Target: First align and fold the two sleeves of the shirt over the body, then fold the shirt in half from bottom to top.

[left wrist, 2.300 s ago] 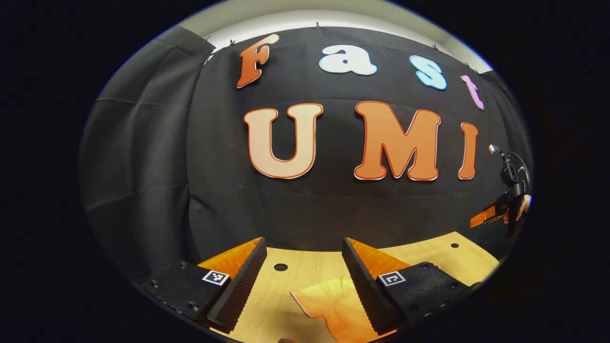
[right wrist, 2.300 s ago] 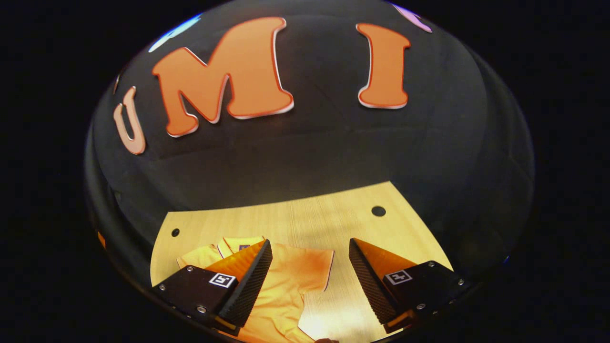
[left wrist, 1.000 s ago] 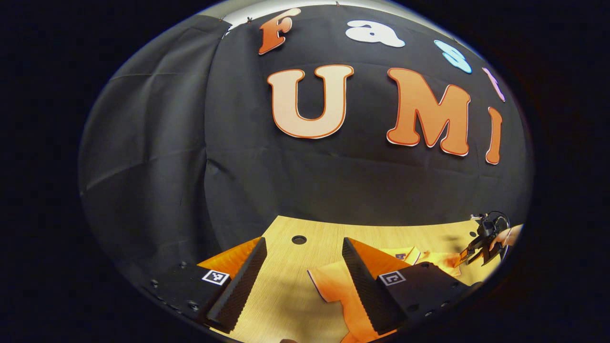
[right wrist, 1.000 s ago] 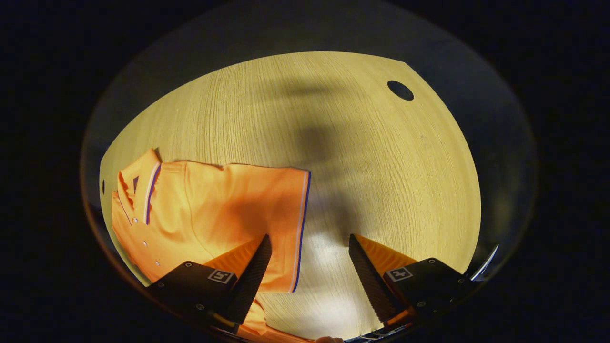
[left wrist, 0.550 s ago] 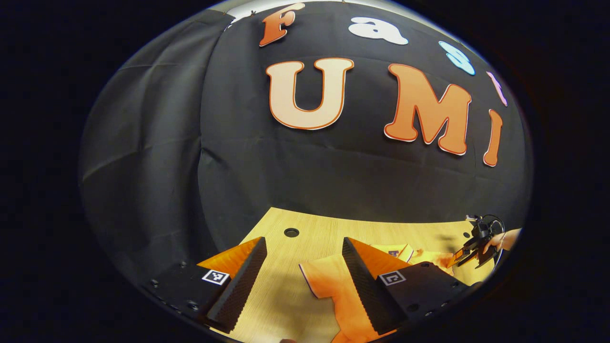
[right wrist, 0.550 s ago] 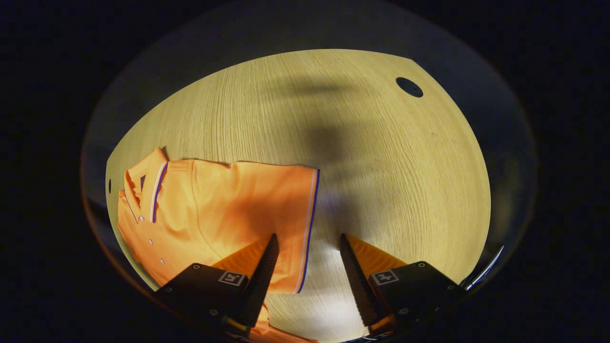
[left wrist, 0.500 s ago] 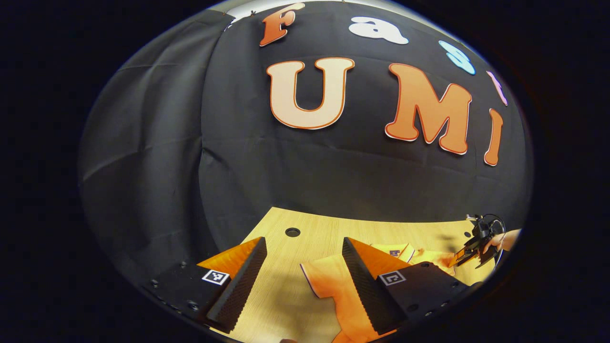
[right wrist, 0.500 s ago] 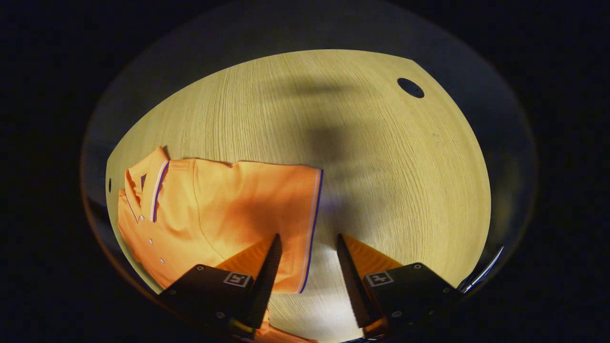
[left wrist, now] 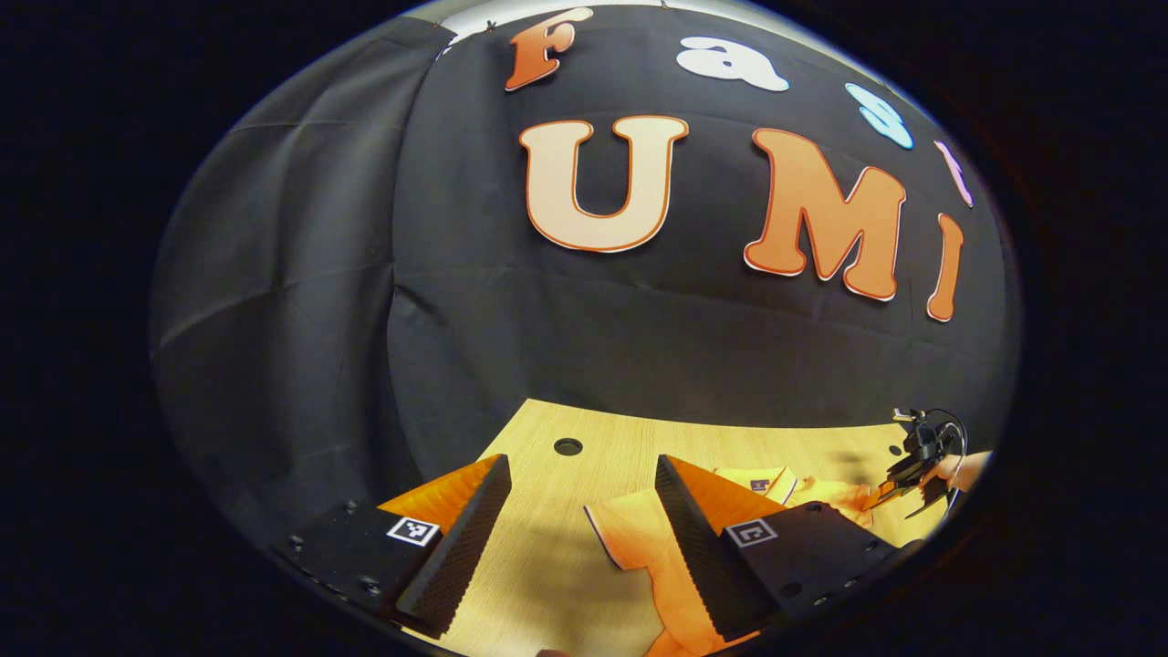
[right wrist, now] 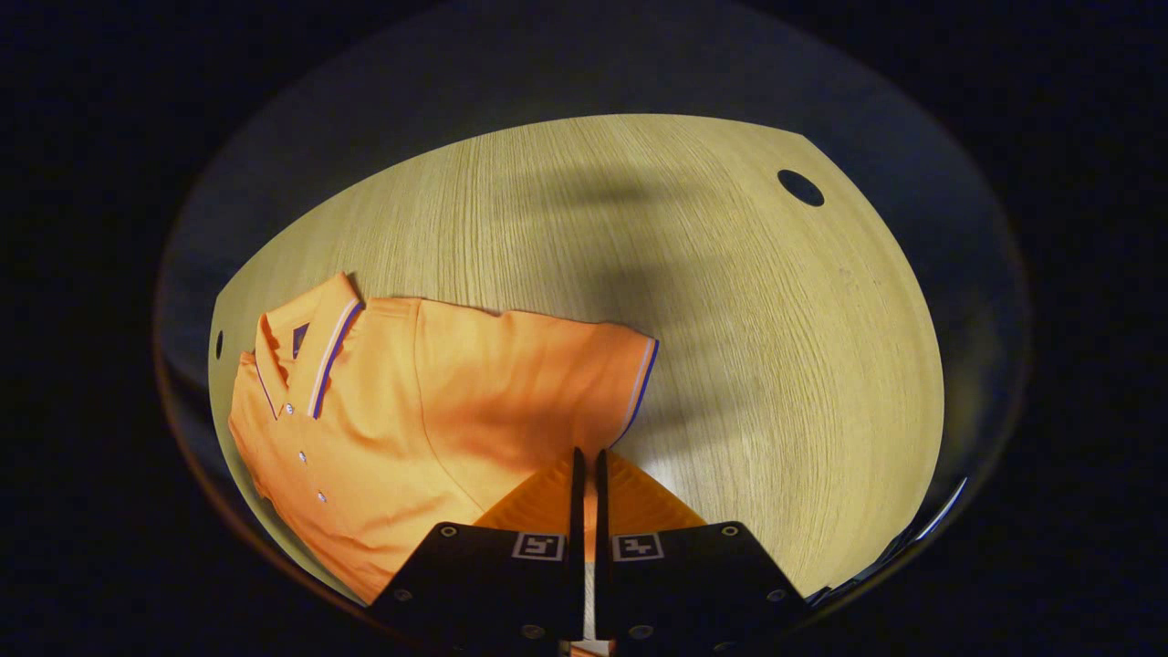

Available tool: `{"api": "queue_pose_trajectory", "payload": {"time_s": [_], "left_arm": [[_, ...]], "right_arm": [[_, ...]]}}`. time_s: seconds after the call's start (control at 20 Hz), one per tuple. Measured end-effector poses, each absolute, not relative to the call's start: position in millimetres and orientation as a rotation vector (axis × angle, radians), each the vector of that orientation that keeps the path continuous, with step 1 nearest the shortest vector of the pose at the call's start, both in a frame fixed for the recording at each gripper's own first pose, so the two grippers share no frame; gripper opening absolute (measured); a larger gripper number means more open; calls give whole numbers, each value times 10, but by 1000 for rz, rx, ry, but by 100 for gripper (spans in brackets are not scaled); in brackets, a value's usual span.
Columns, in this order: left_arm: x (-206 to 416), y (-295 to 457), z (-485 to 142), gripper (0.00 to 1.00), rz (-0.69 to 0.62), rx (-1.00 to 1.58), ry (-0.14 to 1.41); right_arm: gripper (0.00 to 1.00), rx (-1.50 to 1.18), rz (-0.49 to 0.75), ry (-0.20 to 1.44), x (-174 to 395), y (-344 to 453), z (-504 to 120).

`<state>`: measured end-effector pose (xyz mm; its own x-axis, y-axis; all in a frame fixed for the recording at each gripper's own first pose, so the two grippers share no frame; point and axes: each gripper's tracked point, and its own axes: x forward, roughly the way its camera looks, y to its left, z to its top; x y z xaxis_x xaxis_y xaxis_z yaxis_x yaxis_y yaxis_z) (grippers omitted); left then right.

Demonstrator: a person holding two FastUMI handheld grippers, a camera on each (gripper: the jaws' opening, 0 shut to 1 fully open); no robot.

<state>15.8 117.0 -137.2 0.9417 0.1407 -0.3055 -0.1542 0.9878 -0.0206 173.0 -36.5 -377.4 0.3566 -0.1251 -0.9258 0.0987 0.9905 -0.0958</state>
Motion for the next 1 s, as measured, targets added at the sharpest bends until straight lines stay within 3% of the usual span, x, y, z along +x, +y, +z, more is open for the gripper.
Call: {"api": "queue_pose_trajectory", "payload": {"time_s": [0.25,0.3,0.35,0.55,1.0], "left_arm": [[80,1291,-1343,98,144,-62,296],[68,1318,-1332,98,141,-72,294],[54,1332,-1327,98,138,-82,291],[5,1449,-1266,98,131,-93,272],[-142,1837,-1180,98,142,-115,251]], "right_arm": [[5,-24,-110,1129,1731,-215,-3290],[9,-28,-93,1117,1712,-137,-3186],[5,-37,-79,1103,1713,-46,-3110],[5,-71,-10,1061,1647,393,-2858],[5,-123,134,1057,1466,1355,-2769]]}}
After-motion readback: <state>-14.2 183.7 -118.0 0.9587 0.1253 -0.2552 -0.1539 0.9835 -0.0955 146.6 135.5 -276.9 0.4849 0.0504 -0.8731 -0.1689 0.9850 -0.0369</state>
